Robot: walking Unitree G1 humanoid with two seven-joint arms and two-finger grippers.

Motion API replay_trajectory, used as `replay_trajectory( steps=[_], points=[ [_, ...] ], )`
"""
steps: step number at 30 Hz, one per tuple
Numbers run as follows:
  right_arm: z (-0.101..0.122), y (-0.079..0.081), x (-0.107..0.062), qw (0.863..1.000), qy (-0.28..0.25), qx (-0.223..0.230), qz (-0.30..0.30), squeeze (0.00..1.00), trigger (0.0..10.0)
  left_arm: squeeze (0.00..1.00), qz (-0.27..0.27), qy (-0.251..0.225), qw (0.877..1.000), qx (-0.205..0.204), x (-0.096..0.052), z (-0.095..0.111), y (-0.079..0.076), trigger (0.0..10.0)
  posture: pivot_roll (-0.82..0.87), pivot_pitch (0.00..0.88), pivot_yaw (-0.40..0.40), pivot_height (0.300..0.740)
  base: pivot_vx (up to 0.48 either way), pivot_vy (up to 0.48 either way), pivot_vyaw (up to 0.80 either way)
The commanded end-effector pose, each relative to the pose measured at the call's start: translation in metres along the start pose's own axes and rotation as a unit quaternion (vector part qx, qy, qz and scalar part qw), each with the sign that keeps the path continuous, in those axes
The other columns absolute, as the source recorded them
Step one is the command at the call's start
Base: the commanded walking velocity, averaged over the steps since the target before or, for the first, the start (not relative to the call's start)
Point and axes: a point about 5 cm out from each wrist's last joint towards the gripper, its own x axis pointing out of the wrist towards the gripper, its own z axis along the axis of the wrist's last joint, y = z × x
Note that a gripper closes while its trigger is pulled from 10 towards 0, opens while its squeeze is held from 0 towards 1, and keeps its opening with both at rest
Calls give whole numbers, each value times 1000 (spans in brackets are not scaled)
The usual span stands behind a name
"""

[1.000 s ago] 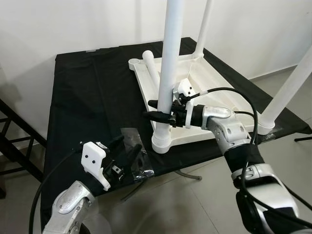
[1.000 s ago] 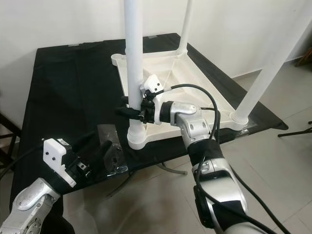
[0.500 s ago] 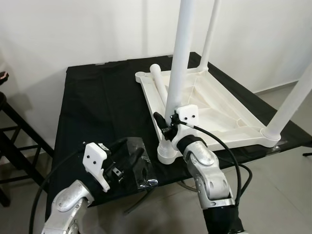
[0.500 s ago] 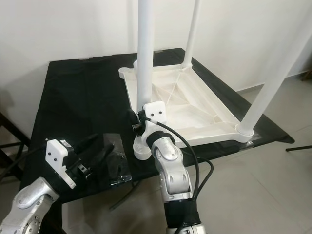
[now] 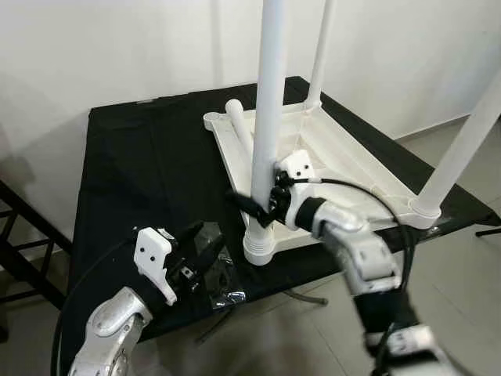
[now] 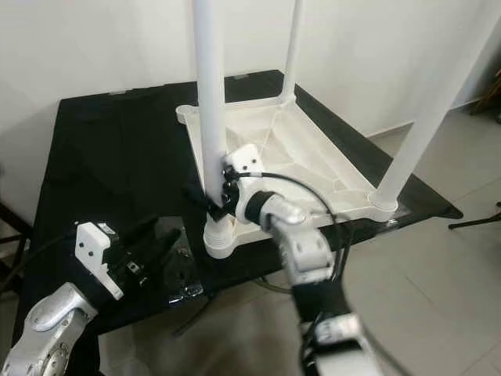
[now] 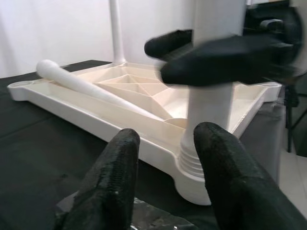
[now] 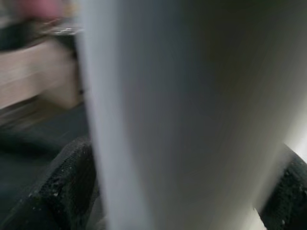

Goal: Building children table

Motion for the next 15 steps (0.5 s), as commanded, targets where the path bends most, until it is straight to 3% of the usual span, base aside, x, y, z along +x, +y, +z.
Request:
replay_trajectory(
  steps=[1, 4, 7, 13, 15],
  points=[
    [4, -4, -1, 998, 2, -8, 58, 0, 10000, 0, -2, 4, 1000, -1, -1, -4, 0, 0, 40, 40, -3, 740, 0, 0, 0],
    [8, -11, -2, 998, 1, -11, 65, 0, 10000, 0, -3, 6, 1000, 1, -1, -4, 0, 0, 64, 33, -9, 740, 0, 0, 0],
    [9, -29, -3, 995, 29, -11, 97, 0, 10000, 0, -4, 7, 1000, 2, -2, -6, -1, 0, 77, 29, -12, 740, 0, 0, 0],
    [9, -36, 0, 995, 28, -7, 91, 0, 10000, 0, -6, 6, 1000, 1, -3, -6, -2, 0, 79, 26, -11, 740, 0, 0, 0],
    [8, -37, 0, 995, 29, -5, 99, 0, 9412, 0, -7, 6, 1000, 0, -4, -6, -2, 0, 84, 24, -9, 740, 0, 0, 0]
  ],
)
